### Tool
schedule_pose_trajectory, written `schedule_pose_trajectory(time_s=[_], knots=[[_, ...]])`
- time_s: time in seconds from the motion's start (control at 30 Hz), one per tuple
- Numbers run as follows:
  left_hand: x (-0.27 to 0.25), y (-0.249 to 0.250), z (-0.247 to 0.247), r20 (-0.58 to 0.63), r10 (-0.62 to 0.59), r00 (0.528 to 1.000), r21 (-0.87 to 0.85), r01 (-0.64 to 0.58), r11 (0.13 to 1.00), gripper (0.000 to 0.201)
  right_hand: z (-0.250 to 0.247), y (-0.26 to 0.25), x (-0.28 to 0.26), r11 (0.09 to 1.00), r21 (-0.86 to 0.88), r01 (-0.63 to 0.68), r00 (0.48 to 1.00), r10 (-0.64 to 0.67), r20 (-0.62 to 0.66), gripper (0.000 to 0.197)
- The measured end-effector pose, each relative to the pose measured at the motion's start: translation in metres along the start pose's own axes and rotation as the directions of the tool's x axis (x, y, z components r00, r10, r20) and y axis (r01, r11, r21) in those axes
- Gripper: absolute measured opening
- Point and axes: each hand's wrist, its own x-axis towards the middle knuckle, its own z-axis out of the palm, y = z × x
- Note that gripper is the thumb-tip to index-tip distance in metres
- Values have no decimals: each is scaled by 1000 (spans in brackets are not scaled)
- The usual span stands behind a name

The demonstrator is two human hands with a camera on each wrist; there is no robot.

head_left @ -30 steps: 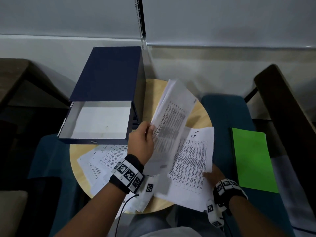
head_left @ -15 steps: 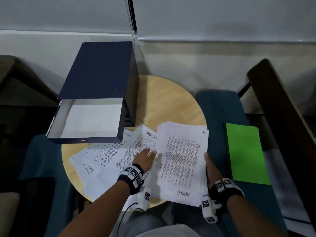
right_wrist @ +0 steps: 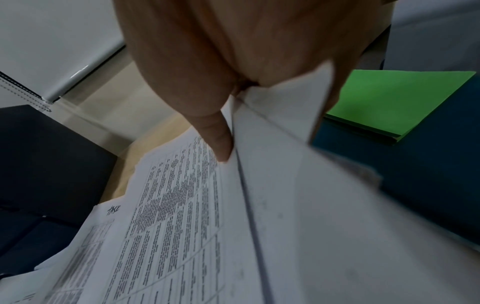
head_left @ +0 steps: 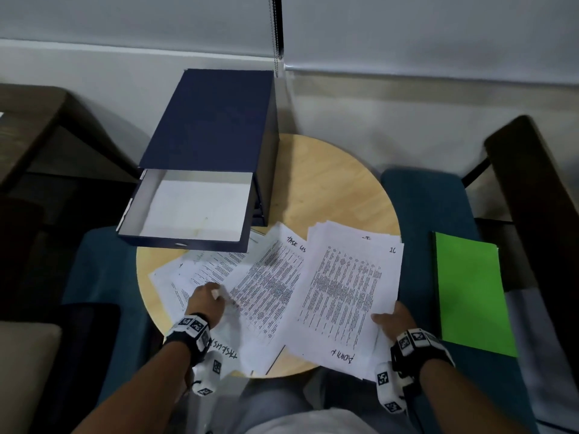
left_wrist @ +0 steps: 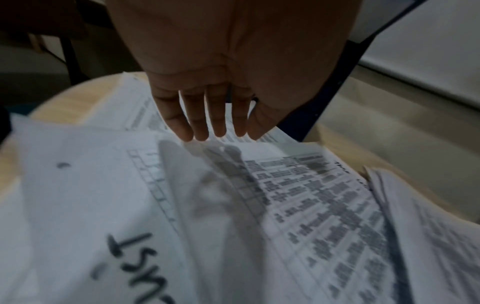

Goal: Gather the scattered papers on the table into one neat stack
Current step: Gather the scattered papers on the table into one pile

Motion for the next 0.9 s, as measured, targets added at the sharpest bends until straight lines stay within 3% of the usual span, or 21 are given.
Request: schedule_pose_trajectory(time_s=[0.13,0.23,0.33,0.43,0.53,0.9], knots=[[11,-9,-1,118,40,992,192,-63,979,62,3,5,8,999,-47,6,1000,-6,-4,59],[13,-2,3,159,21,987,254,-62,965,66,5,4,5,999,-41,24,1000,-25,-13,57],[12,6,7,120,-10,993,271,-23,962,55,7,3,5,999,-15,34,999,-34,-28,54],[9,10,12,85,32,996,272,-54,961,42,6,1,3,999,-12,48,999,-48,-25,52],[6,16,14,87,93,992,151,-106,983,34,6,1,3,999,-2,47,999,-47,-21,52],[-9,54,6,31,180,983,157,-183,971,31,5,4,2,997,3,75,997,-75,1,51]])
